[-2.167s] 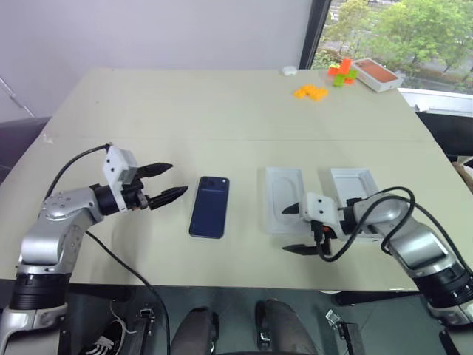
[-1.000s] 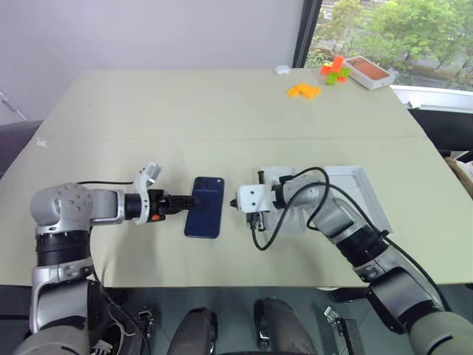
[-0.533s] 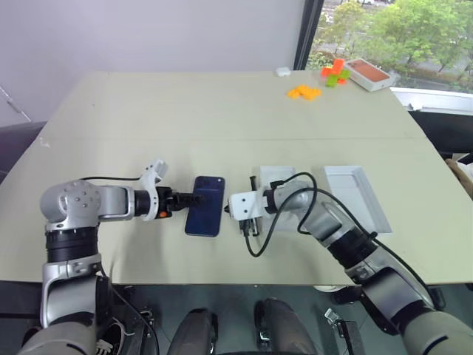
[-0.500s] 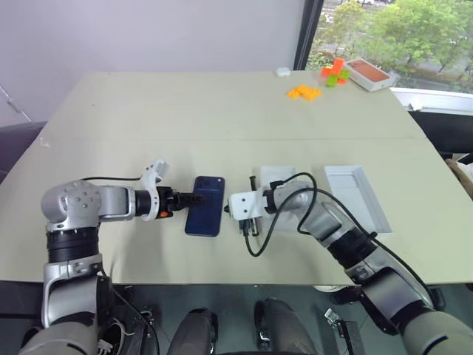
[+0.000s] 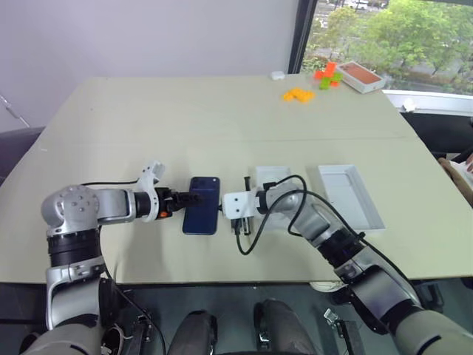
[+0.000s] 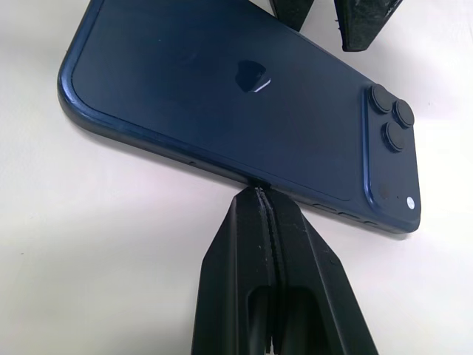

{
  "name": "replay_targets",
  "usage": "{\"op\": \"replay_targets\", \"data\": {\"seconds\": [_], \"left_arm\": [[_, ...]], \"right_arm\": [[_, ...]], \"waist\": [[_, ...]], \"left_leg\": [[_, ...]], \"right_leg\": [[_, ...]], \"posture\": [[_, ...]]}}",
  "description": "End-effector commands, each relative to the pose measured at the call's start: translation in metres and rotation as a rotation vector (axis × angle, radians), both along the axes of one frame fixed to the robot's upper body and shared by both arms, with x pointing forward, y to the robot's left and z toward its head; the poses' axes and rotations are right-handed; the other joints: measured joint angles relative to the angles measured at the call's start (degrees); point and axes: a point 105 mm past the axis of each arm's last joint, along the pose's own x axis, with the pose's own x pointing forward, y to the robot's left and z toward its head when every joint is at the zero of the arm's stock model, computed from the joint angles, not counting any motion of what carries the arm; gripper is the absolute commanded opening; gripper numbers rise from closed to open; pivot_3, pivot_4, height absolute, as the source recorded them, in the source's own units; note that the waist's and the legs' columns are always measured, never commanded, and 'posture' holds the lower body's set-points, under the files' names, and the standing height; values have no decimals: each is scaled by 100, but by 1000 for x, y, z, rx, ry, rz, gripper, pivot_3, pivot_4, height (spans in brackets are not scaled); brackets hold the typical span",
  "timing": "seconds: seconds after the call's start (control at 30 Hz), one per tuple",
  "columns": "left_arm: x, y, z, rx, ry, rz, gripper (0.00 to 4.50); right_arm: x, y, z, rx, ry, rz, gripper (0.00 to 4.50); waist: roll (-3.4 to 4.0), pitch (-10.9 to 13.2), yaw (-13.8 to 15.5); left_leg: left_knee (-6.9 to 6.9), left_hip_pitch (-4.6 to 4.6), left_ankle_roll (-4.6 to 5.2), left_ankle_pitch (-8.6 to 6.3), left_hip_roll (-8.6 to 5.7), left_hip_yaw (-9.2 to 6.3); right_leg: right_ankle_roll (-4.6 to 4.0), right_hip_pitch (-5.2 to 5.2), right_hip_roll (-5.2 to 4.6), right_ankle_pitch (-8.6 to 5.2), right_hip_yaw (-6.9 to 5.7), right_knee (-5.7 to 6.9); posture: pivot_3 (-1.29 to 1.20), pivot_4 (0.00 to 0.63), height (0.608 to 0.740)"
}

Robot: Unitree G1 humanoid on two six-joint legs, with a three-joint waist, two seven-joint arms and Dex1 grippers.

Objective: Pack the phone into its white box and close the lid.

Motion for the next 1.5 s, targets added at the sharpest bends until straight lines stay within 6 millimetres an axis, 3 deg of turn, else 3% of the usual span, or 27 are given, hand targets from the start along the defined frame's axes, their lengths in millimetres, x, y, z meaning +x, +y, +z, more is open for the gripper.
{"op": "replay_targets", "data": {"seconds": [0.03,0.2,0.33,0.7,0.83,0.97,1.33,1.5], "left_arm": [[-2,-20,13,-143,-17,-66,3976],[0,-21,23,-173,-32,-73,3976],[-2,-14,11,-113,-2,-44,3976],[-3,-3,7,-102,3,3,3976],[-3,2,5,-125,10,30,2760],[-6,3,2,-158,23,32,712],[-10,17,-3,-357,77,72,712],[-12,20,10,-431,32,60,712]], "right_arm": [[-5,13,2,9,-12,48,38],[-4,10,2,-2,-16,49,38],[-4,10,3,4,-15,51,38],[-1,6,3,-2,-17,42,38],[-2,5,2,-2,-11,41,0],[-3,5,1,-3,-10,42,0],[-1,3,7,4,-27,40,0],[-2,7,28,131,43,13,0]], "waist": [[0,0,2],[-8,4,12],[-8,4,-31],[-8,4,-74],[-9,4,-82],[-9,4,-81],[-12,5,-90],[-17,8,-81]], "left_leg": [[0,0,0,1,0,-1],[0,-8,-4,2,0,-2],[-15,-9,-5,2,0,-2],[-41,-10,-12,6,0,-2],[-48,-9,-14,8,0,-2],[-65,-9,-21,12,0,-2],[-71,-10,-24,14,0,-4],[-73,-15,-24,14,0,-4]], "right_leg": [[0,0,0,0,0,0],[0,-7,0,1,0,-1],[0,-15,0,1,0,-2],[1,-22,-1,0,0,-15],[0,-25,-1,0,0,-17],[0,-28,-1,0,0,-24],[0,-31,-1,0,-2,-27],[0,-36,-1,0,-1,-30]], "posture": [[0,150,740],[0,150,740],[0,150,740],[0,150,740],[0,150,740],[0,150,740],[0,150,740],[0,150,740]]}}
